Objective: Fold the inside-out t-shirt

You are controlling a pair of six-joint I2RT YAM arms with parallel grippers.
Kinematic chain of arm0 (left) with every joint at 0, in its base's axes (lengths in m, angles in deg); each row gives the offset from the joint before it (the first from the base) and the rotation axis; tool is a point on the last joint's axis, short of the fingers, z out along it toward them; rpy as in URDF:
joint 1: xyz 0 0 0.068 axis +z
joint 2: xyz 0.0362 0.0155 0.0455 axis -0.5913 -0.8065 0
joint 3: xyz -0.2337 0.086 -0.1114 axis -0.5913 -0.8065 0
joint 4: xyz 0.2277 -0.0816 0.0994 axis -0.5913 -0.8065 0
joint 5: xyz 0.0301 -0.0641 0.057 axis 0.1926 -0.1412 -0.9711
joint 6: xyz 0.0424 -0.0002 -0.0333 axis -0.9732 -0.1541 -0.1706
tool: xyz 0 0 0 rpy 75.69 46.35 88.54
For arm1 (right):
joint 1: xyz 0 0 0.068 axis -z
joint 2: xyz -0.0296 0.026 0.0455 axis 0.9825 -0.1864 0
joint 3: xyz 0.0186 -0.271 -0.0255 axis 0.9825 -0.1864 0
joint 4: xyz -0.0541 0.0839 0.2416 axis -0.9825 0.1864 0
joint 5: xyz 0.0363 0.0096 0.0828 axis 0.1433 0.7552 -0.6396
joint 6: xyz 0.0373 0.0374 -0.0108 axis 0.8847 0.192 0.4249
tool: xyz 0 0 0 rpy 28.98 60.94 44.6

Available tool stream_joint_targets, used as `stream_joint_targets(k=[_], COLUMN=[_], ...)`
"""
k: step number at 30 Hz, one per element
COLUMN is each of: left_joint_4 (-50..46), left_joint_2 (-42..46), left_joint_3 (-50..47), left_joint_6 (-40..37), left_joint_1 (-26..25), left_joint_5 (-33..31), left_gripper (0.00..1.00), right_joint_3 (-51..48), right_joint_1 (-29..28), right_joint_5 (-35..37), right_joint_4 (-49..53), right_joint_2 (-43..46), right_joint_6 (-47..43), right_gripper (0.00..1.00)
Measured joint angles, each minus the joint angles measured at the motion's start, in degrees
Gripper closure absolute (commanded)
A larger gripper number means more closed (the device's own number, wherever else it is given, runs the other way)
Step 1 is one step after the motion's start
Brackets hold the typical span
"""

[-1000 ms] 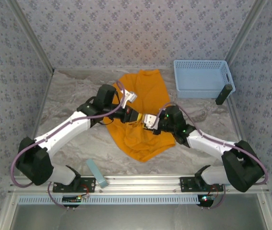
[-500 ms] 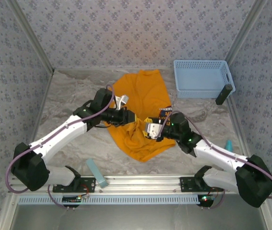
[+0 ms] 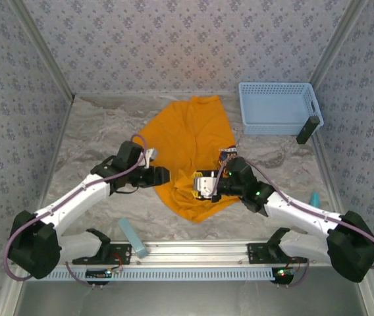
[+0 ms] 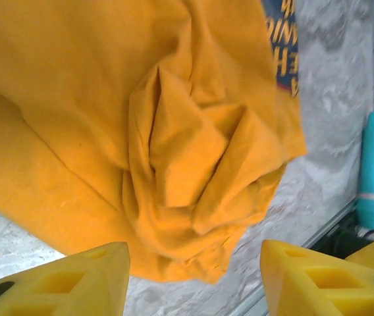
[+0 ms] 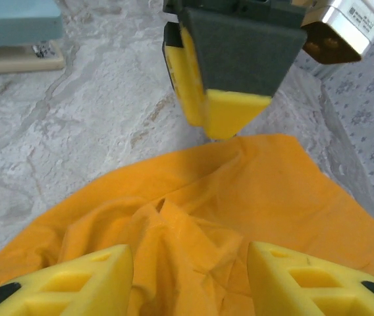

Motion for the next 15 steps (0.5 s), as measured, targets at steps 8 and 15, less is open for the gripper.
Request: stream_joint_targets(k=[8,15], left_joint_4=[5.07,8.31], left_joint_2=[-9.11,-15.26], left_joint_3=[-0.42,-0.50], left_joint_6=[-8.15,-10.80], left_joint_1=[-2.99,-2.97], left_joint_5=[-0.22,-0.63], left_gripper=[0.40,0.44], right_joint_3=[0.02,-1.14], right_joint_1=[0.66,6.49], right_joint_5=[1.95,0.72], right_joint_4=[0.24,-4.37], right_joint_2=[-1.14,1.55], right_joint_6=[-0.24,2.80], right_gripper=[0.49,0.49])
